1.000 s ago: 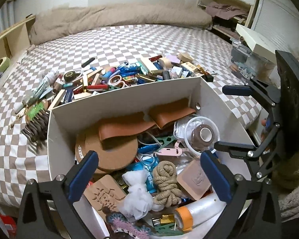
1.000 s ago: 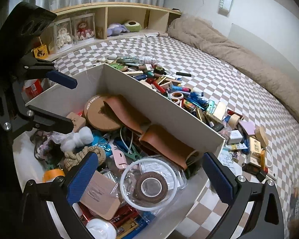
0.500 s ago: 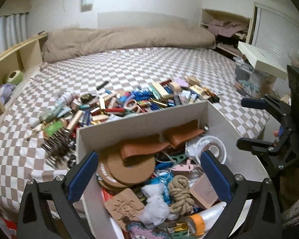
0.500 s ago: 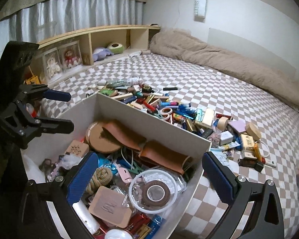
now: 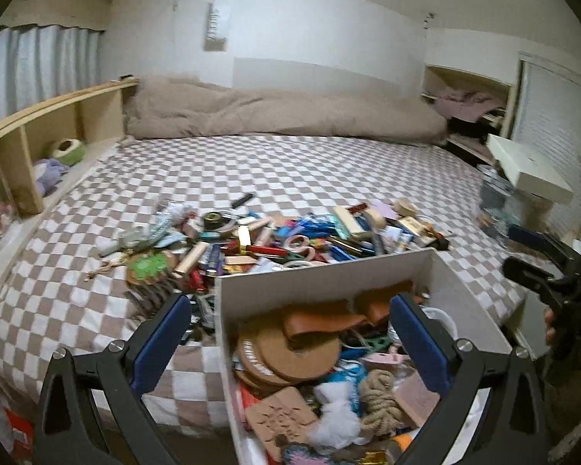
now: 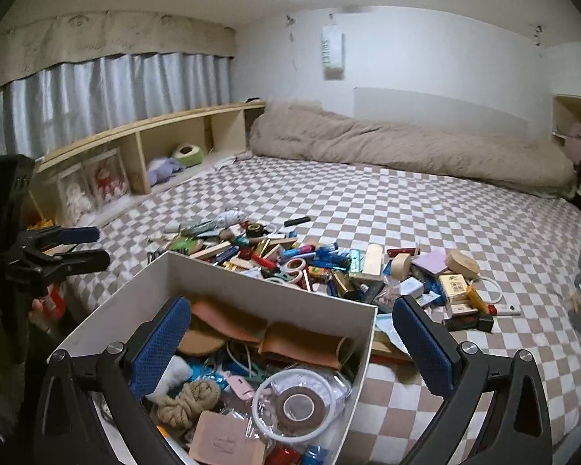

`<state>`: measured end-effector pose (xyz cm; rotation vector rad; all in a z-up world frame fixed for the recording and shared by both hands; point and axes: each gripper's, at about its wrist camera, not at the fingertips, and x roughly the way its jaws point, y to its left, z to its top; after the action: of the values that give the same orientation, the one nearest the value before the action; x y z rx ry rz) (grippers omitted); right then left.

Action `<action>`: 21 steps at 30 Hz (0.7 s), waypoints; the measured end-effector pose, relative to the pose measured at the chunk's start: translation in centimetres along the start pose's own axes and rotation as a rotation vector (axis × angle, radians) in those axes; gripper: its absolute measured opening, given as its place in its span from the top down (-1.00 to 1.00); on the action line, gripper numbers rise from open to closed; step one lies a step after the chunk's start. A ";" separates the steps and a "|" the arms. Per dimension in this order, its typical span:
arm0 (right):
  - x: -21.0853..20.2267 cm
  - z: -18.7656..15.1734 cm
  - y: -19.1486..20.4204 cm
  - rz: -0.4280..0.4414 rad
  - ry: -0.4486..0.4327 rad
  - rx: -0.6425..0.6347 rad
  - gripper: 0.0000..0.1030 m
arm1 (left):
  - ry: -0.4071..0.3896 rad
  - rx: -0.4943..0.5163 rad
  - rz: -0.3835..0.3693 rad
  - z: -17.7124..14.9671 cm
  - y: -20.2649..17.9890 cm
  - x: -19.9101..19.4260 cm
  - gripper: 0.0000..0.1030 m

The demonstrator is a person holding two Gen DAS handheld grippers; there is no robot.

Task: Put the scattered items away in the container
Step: 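Move both open grippers back from the box toward the pile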

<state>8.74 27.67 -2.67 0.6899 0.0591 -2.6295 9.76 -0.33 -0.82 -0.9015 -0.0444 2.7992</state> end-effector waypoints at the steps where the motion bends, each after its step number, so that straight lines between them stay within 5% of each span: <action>1: -0.1 0.0 -0.1 -0.005 -0.007 0.005 -1.00 | -0.006 -0.004 0.007 0.0 0.3 -0.1 -1.00; 21: -0.3 1.5 -4.3 -0.070 -0.108 0.114 -1.00 | -0.123 -0.112 0.079 1.6 7.3 -1.4 -1.00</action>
<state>6.54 31.52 -1.44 0.5915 -0.1003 -2.7492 8.65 -7.70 0.64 -0.7698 -0.1891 2.9480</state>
